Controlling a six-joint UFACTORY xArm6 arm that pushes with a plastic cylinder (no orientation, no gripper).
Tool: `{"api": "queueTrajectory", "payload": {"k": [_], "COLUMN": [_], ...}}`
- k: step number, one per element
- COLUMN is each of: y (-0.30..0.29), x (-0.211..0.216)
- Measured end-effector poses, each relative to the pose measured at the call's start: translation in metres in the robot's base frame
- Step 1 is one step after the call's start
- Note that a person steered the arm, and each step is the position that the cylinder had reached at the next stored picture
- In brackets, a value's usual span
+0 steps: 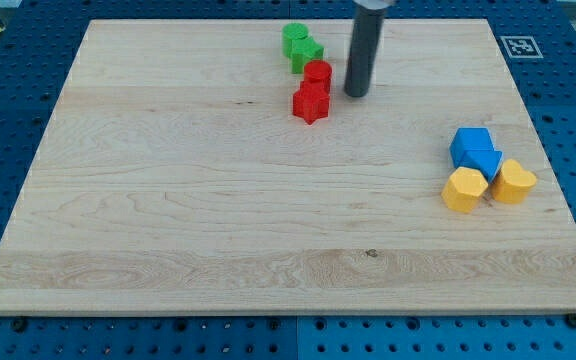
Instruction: Move the red circle towards the green star
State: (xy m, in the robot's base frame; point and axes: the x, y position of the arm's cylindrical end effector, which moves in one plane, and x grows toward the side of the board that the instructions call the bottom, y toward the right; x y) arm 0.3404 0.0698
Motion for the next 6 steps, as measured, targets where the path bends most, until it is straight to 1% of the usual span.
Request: {"api": "queueTrajectory", "payload": {"k": [2,3,5,6], "y": [-0.036,-0.036,0.008,0.010], "x": [-0.007,-0.007,-0.012,-0.034]}}
